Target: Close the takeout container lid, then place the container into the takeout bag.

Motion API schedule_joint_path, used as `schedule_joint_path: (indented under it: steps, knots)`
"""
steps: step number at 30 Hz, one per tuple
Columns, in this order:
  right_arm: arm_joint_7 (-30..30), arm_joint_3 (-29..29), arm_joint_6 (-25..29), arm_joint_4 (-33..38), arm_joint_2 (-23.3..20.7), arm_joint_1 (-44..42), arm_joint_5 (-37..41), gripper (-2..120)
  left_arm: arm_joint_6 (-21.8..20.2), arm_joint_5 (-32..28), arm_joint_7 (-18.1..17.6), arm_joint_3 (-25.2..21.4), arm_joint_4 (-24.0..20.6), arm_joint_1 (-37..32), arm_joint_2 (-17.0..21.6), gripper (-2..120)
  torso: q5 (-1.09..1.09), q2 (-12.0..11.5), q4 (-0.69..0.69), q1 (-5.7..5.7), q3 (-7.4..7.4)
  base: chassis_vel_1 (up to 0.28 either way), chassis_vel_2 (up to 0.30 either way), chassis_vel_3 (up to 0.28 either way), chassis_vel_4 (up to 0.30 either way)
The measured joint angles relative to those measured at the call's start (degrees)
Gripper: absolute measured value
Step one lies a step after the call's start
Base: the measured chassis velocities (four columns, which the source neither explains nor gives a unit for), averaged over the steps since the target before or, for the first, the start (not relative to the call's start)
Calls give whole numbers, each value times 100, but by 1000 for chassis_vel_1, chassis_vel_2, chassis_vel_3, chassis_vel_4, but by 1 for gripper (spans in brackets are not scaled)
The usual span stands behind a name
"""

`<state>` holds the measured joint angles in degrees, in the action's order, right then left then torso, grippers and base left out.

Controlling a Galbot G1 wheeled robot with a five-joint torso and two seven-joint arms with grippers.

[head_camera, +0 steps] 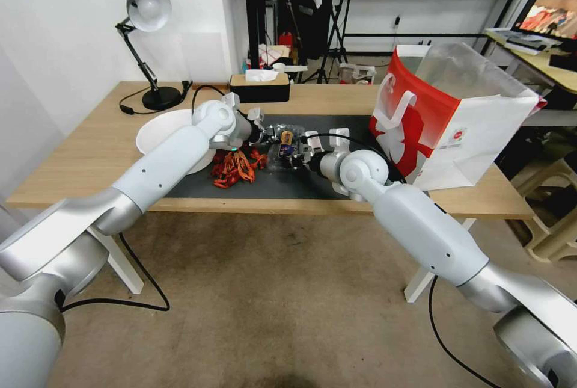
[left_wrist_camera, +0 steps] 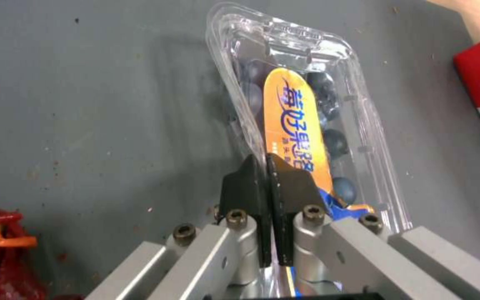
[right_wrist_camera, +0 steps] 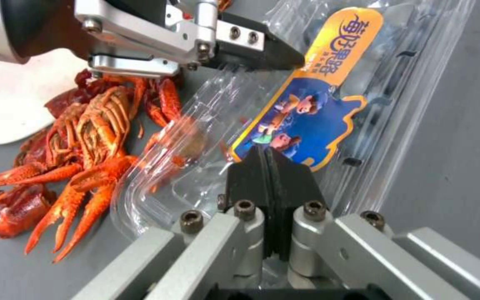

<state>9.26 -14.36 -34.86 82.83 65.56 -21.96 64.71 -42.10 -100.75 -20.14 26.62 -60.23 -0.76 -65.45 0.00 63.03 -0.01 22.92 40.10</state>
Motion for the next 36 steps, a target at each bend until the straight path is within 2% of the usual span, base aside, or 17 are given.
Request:
schedule_joint_path:
  steps: [14,19,22,23,26,27,30,31,32,33,34,36]
  knots:
    - [-2,123,57,333,-215,-190,-87,0,-4,-3,13,2,-47,-2,37,0,1,0,3,0,0,0,0,0,0]
    - [-38,222,110,628,-421,-335,-144,0,-4,8,4,-7,-45,-15,-12,0,0,0,-1,0,0,0,0,0,0]
    - [-42,336,170,862,-555,-473,-193,0,-3,23,5,-26,-34,-18,-40,0,2,-1,3,1,0,0,0,0,0]
    - [-42,460,237,1049,-675,-604,-237,1,-3,34,3,-37,-26,-20,-47,0,0,0,-1,0,0,0,0,0,0]
    - [-39,967,777,1737,-1065,-1210,-804,14,-3,65,1,-41,-52,-36,-41,0,1,0,1,0,0,0,0,0,0]
    - [-39,967,777,1737,-1065,-1210,-804,14,-3,65,1,-41,-52,-36,-41,0,1,0,1,0,0,0,0,0,0]
    - [-39,1303,1426,2207,-1354,-1849,-1399,27,-4,79,-5,-48,-86,-39,-32,0,3,0,1,0,0,0,0,0,0]
    - [-39,1303,1426,2207,-1354,-1849,-1399,27,-4,79,-5,-48,-86,-39,-32,0,3,0,1,0,0,0,0,0,0]
    - [20,1540,1817,2429,-1439,-2315,-1789,32,-4,81,-13,-48,-123,-53,-26,0,-1,0,2,0,0,0,0,0,0]
    - [77,1763,2174,2624,-1480,-2849,-2148,38,-3,82,-24,-52,-158,-75,-23,0,5,0,1,0,0,0,0,0,0]
    - [77,1763,2174,2624,-1480,-2849,-2148,38,-3,82,-24,-52,-158,-75,-23,0,5,0,1,0,0,0,0,0,0]
    - [271,2055,2790,2908,-1487,-3592,-2461,46,-3,83,-32,-82,-217,-104,-21,0,-1,0,-1,-1,-1,0,0,0,0]
